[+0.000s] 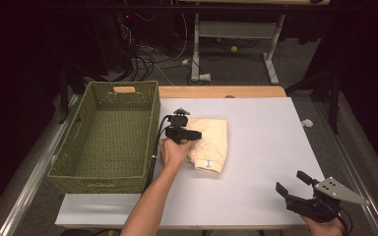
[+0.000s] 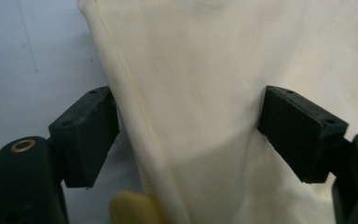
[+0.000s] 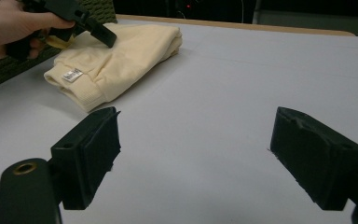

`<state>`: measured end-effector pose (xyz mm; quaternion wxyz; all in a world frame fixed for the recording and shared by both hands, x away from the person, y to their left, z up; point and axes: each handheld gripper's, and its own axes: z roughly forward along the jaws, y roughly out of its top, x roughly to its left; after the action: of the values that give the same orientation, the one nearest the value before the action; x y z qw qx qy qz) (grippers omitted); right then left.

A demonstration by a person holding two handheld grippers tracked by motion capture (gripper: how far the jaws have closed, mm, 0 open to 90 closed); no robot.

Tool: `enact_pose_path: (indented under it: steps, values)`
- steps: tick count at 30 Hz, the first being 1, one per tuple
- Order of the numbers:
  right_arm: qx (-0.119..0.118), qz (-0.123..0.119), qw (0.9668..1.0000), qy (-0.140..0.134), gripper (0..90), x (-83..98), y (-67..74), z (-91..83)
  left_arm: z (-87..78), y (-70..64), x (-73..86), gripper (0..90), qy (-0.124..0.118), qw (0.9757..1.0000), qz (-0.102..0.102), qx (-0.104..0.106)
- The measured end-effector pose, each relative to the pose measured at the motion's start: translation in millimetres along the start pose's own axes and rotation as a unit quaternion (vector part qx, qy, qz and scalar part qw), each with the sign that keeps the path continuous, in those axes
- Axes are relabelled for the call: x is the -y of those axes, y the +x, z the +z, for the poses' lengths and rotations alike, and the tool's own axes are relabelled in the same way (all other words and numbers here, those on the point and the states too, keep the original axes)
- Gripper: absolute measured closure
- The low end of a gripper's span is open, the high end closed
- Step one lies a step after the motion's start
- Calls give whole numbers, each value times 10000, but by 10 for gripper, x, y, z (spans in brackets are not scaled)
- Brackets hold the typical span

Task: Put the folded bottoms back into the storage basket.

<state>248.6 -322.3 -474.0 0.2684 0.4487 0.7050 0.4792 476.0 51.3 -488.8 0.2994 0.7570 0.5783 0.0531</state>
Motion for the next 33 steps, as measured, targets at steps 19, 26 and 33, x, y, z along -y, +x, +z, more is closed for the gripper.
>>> enact_pose_path:
  steps: [19,26,33]
  values:
    - [6,-50,10000,54,165,0,11,18,109,0,38,320,182,9972,139,716]
    - [10,-72,10000,59,165,-2,16,21,105,17,32,551,230,9942,77,1050]
    - [12,-58,10000,71,165,0,9,25,28,-102,19,616,161,9967,275,742]
